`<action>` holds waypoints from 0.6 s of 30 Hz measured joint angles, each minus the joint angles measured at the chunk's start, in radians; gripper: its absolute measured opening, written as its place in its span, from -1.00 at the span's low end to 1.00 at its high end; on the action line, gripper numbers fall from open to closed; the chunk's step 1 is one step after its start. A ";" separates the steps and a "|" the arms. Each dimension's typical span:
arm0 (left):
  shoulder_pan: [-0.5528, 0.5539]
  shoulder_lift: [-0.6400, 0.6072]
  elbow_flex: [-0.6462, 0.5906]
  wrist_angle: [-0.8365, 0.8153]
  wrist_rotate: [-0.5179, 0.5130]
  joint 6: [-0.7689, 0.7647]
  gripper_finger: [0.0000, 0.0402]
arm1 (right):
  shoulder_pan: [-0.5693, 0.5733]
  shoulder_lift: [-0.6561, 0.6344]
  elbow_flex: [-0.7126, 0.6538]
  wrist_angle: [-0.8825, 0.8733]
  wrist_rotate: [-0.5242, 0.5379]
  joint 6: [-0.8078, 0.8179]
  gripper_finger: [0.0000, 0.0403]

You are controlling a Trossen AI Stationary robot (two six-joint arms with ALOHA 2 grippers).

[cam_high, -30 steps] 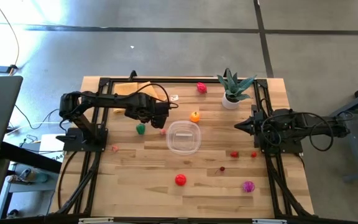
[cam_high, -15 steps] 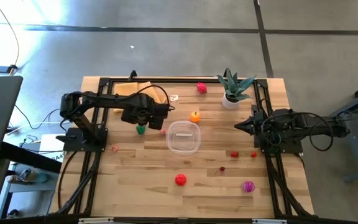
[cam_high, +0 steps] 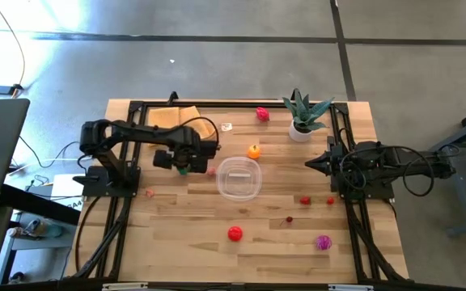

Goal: Pick and placing Produce into tupperware
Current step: Put the green bell pepper into the transparent bin

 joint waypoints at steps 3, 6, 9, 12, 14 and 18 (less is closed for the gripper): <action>0.000 0.000 -0.024 0.110 -0.018 0.032 0.42 | 0.000 0.000 0.000 0.001 0.000 0.000 -1.00; 0.000 0.000 -0.043 0.184 -0.046 0.061 0.42 | 0.000 0.000 0.000 0.001 0.000 0.000 -1.00; 0.014 0.000 -0.064 0.180 -0.047 0.039 0.42 | 0.000 0.000 0.000 0.001 0.000 0.000 -1.00; 0.035 0.000 -0.087 0.188 -0.041 0.046 0.42 | 0.000 0.000 0.000 0.001 0.000 0.000 -1.00; 0.052 0.000 -0.107 0.209 -0.033 0.060 0.42 | 0.000 0.000 0.000 0.001 0.000 0.000 -1.00; 0.075 0.000 -0.145 0.280 -0.033 0.085 0.42 | 0.000 0.000 0.000 0.000 0.000 0.000 -1.00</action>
